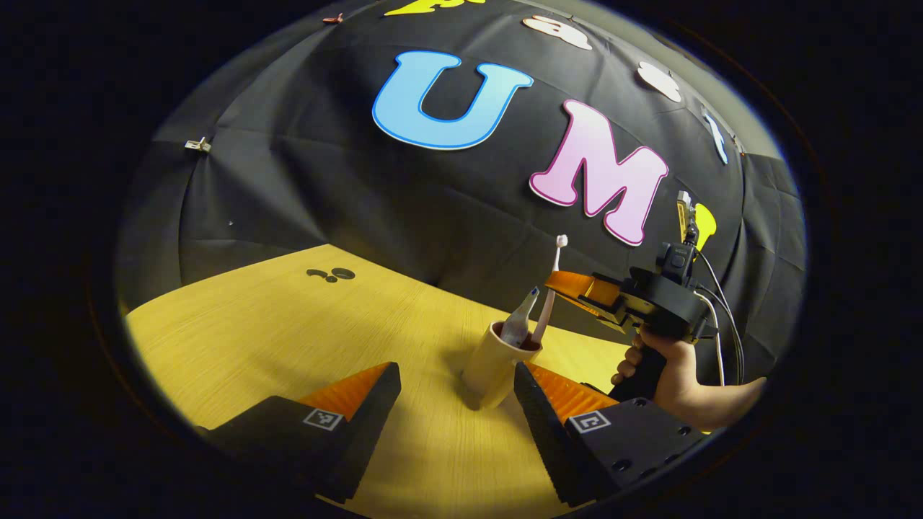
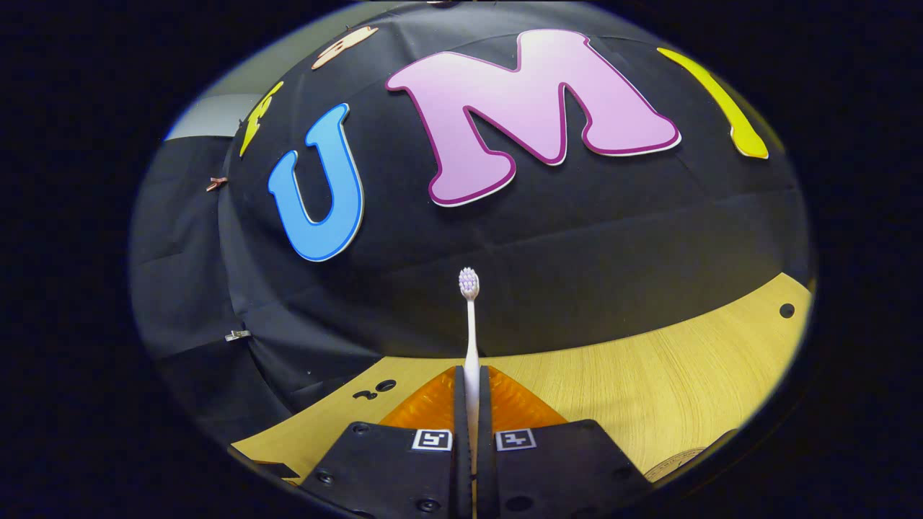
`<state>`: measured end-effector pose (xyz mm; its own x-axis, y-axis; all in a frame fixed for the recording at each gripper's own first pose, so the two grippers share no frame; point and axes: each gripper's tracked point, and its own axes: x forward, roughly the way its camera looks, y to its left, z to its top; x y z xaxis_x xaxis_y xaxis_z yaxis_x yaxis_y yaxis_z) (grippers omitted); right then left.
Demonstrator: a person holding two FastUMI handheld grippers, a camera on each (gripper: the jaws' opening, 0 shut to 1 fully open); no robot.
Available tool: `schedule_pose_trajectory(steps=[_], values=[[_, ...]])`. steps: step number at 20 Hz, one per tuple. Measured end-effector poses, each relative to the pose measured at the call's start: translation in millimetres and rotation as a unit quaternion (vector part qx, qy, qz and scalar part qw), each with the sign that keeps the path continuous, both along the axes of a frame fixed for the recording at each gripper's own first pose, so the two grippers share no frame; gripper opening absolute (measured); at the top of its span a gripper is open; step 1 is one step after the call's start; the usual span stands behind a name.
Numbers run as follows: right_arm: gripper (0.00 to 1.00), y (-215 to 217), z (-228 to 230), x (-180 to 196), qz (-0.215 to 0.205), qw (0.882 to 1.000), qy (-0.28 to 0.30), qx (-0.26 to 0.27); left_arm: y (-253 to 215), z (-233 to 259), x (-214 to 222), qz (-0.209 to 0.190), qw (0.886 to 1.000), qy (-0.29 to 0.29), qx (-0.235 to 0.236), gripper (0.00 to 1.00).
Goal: Put the toothbrush and toothpaste on the desktop into the cup, then pick up the cup and place it on the coaster on the desktop.
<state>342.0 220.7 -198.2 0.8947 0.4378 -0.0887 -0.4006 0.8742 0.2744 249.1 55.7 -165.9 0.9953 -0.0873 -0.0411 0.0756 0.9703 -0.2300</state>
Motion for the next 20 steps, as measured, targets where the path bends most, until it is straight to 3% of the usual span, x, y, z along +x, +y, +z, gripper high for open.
schedule_pose_trajectory(steps=[4, 8, 12, 13, 14, 16, 20], values=[[0.07, 2, -16, -7, -0.008, 0.999, -0.022, -0.033, 1, -8, 3, 0.0, 1.0, 0.002, -0.005, 0.98], [0.12, 5, -30, -20, 0.007, 0.999, -0.016, -0.033, 0, -12, 6, 0.001, 1.0, 0.003, -0.004, 0.98], [0.61, -18, -26, -28, -0.001, 0.999, -0.009, -0.039, -5, -11, 5, -0.001, 1.0, 0.01, 0.0, 1.0], [0.89, -27, -23, -30, -0.004, 0.999, -0.009, -0.042, -6, -11, 6, -0.002, 1.0, 0.014, 0.002, 0.98], [0.89, -39, -22, -31, -0.01, 0.999, -0.008, -0.048, -7, -10, 7, -0.002, 1.0, 0.018, 0.007, 0.98], [0.99, -64, -17, -33, -0.022, 0.998, -0.009, -0.059, -7, -5, 11, -0.002, 1.0, 0.024, 0.019, 0.98], [0.98, -123, -12, -33, -0.06, 0.995, -0.002, -0.074, -14, 6, 21, -0.012, 0.998, 0.041, 0.035, 0.98]])
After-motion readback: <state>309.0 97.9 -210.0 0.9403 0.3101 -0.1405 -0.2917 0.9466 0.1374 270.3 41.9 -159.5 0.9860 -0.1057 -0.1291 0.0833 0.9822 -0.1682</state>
